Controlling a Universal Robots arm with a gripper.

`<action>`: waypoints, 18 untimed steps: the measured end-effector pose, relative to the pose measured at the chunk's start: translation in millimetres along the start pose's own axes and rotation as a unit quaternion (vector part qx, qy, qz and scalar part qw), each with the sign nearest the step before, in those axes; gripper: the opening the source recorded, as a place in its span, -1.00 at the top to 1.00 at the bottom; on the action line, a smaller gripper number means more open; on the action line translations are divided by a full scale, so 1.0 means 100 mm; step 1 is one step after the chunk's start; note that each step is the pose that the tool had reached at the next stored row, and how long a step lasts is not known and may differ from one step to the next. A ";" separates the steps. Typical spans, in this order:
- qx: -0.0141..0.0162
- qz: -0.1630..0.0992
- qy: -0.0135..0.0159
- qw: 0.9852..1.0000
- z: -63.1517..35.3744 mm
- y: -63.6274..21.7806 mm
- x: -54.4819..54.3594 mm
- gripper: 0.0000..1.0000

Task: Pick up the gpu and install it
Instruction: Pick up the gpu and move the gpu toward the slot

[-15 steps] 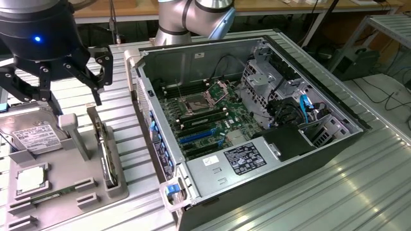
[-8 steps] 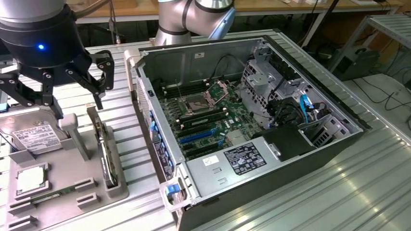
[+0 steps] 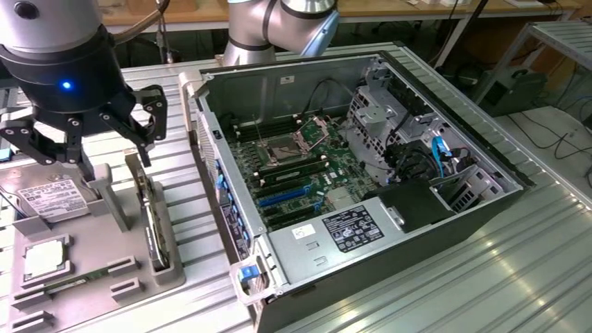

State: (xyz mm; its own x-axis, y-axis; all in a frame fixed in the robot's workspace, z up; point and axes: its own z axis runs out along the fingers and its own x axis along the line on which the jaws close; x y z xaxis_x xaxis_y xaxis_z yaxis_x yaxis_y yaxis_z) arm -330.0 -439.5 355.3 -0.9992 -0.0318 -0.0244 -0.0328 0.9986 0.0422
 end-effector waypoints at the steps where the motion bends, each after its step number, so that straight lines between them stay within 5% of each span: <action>1: 0.000 0.000 0.000 1.000 0.020 -0.007 0.00 -0.33; 18: 0.001 0.000 0.000 1.000 0.201 -0.093 0.01 -0.33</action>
State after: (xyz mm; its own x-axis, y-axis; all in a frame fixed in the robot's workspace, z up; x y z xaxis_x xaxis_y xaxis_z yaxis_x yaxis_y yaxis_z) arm -330.0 -448.0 334.9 -0.9992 -0.0318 -0.0243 -0.0327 0.9986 0.0405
